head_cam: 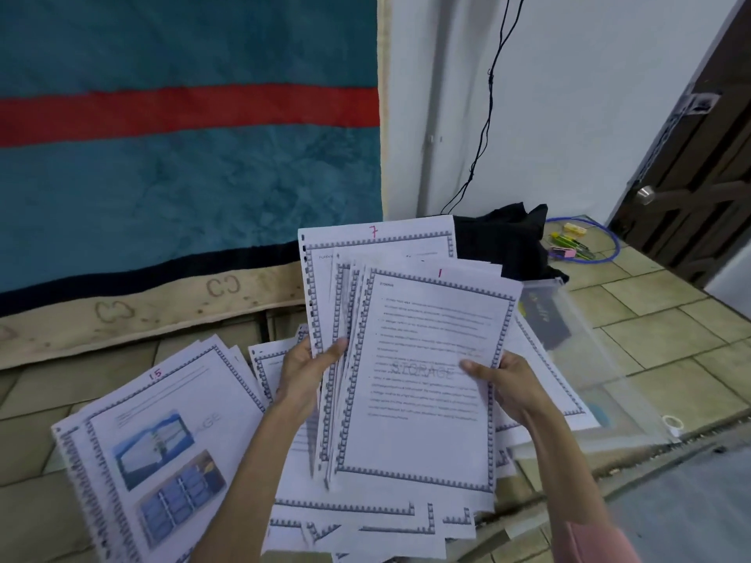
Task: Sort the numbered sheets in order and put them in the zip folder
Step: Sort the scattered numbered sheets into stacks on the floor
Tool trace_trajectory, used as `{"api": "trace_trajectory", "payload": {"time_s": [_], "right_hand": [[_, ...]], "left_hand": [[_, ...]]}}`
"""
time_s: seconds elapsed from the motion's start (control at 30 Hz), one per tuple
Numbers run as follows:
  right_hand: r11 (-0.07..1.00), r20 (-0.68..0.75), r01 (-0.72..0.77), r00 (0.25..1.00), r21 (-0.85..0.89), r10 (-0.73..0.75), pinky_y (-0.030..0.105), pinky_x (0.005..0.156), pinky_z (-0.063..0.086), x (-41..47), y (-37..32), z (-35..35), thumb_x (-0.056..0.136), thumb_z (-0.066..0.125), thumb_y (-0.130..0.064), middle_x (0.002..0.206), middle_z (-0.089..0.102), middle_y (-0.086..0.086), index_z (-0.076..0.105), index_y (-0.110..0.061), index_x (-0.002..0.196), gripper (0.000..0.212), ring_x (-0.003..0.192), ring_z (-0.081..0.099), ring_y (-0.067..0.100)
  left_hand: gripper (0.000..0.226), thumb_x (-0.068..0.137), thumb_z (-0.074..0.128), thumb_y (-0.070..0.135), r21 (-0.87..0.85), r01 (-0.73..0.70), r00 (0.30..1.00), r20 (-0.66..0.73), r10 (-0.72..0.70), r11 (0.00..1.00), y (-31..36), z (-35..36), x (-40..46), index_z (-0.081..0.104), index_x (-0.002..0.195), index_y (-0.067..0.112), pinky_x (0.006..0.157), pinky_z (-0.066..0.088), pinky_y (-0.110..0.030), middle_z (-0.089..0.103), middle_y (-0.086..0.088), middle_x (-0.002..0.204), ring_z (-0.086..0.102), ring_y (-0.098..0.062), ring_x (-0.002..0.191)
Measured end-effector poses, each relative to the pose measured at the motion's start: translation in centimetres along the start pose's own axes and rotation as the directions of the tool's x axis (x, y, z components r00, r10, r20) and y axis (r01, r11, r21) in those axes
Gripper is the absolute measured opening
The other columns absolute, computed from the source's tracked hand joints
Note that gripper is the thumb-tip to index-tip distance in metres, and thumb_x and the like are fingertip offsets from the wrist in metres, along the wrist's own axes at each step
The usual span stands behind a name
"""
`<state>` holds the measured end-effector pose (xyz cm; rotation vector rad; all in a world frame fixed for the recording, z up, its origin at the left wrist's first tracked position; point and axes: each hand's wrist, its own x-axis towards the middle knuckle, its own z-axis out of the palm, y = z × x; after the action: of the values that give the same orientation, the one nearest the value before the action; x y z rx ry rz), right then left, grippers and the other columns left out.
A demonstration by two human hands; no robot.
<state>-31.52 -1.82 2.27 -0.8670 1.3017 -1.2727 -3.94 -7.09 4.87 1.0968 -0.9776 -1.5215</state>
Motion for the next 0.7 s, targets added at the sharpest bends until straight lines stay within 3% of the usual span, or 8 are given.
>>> {"api": "trace_trajectory", "payload": {"time_s": [0.13, 0.23, 0.3, 0.37, 0.47, 0.57, 0.63, 0.7], "right_hand": [[1.0, 0.002, -0.029, 1.0, 0.006, 0.029, 0.029, 0.067, 0.059, 0.2, 0.6, 0.6, 0.016, 0.095, -0.045, 0.095, 0.074, 0.008, 0.071, -0.005, 0.095, 0.091, 0.088, 0.071, 0.024], [0.999, -0.025, -0.029, 0.999, 0.03, 0.03, 0.031, 0.07, 0.059, 0.3, 0.9, 0.9, 0.022, 0.095, -0.043, 0.098, 0.074, 0.009, 0.07, -0.006, 0.098, 0.088, 0.09, 0.071, 0.024], [0.999, -0.064, -0.033, 0.997, 0.008, 0.033, 0.028, 0.068, 0.059, 0.3, 1.2, 0.8, 0.044, 0.092, -0.034, 0.103, 0.072, 0.01, 0.069, -0.005, 0.103, 0.07, 0.09, 0.071, 0.023], [0.999, -0.106, -0.037, 0.994, -0.009, 0.035, 0.025, 0.069, 0.059, 0.1, 1.4, 0.7, 0.068, 0.079, -0.017, 0.106, 0.07, 0.012, 0.067, -0.004, 0.104, 0.04, 0.09, 0.069, 0.022], [0.999, -0.16, -0.041, 0.986, -0.01, 0.039, 0.027, 0.068, 0.059, 0.0, 1.7, 0.0, 0.067, 0.077, -0.016, 0.098, 0.072, 0.01, 0.069, -0.007, 0.096, 0.032, 0.09, 0.07, 0.023], [0.996, -0.151, -0.094, 0.984, -0.008, 0.091, 0.031, 0.069, 0.059, -0.4, 1.4, -0.9, 0.082, 0.067, -0.007, 0.098, 0.072, 0.011, 0.068, -0.006, 0.098, 0.016, 0.088, 0.07, 0.025], [0.991, -0.141, -0.132, 0.981, 0.016, 0.133, 0.035, 0.066, 0.06, -0.5, 1.2, -1.4, 0.085, 0.062, -0.004, 0.093, 0.073, 0.009, 0.067, -0.005, 0.097, 0.012, 0.08, 0.072, 0.024], [0.987, -0.138, -0.158, 0.978, 0.018, 0.159, 0.038, 0.066, 0.06, -0.7, 1.2, -1.6, 0.086, 0.061, -0.002, 0.091, 0.073, 0.008, 0.066, -0.004, 0.096, 0.011, 0.075, 0.072, 0.023]], "left_hand": [[0.018, 0.082, 0.066, 0.007, 0.008, 0.018, 0.997, -0.08, -0.017, 1.0, 0.1, -0.7, -0.3, 0.066, 0.099, 0.014, 0.064, 0.054, -0.014, 0.071, 0.003, 0.091, 0.068, -0.004, 0.078], [0.011, 0.085, 0.066, 0.021, 0.05, 0.033, 0.988, -0.151, -0.025, 0.998, -0.2, -1.2, -0.1, 0.065, 0.096, 0.02, 0.078, 0.051, -0.019, 0.068, 0.005, 0.095, 0.063, -0.004, 0.085], [0.01, 0.086, 0.064, 0.025, 0.089, 0.059, 0.983, -0.179, -0.042, 0.994, -0.5, -1.4, 0.1, 0.065, 0.096, 0.021, 0.092, 0.047, -0.031, 0.068, 0.001, 0.1, 0.063, -0.013, 0.095], [0.014, 0.085, 0.067, 0.02, 0.123, 0.088, 0.978, -0.202, -0.062, 0.989, -0.7, -1.6, 0.3, 0.065, 0.099, 0.019, 0.097, 0.047, -0.035, 0.068, -0.005, 0.106, 0.063, -0.02, 0.101], [0.034, 0.079, 0.073, 0.019, 0.133, 0.111, 0.978, -0.19, -0.085, 0.985, -0.5, -1.3, 0.1, 0.063, 0.111, 0.016, 0.097, 0.044, -0.03, 0.066, -0.005, 0.113, 0.06, -0.02, 0.106], [0.034, 0.085, 0.066, 0.026, 0.148, 0.136, 0.977, -0.185, -0.107, 0.98, 0.7, -1.1, -0.1, 0.057, 0.118, 0.018, 0.097, 0.04, -0.03, 0.06, 0.002, 0.114, 0.053, -0.016, 0.113], [0.033, 0.091, 0.058, 0.029, 0.284, 0.12, 0.973, -0.223, -0.056, 0.951, 2.1, -2.7, 0.1, 0.057, 0.12, 0.014, 0.093, 0.04, -0.03, 0.058, 0.001, 0.112, 0.054, -0.017, 0.107], [0.038, 0.09, 0.059, 0.031, 0.465, 0.115, 0.962, -0.272, 0.018, 0.878, 3.3, -6.2, 0.6, 0.062, 0.117, 0.004, 0.092, 0.046, -0.035, 0.063, -0.013, 0.115, 0.06, -0.029, 0.105]]}}
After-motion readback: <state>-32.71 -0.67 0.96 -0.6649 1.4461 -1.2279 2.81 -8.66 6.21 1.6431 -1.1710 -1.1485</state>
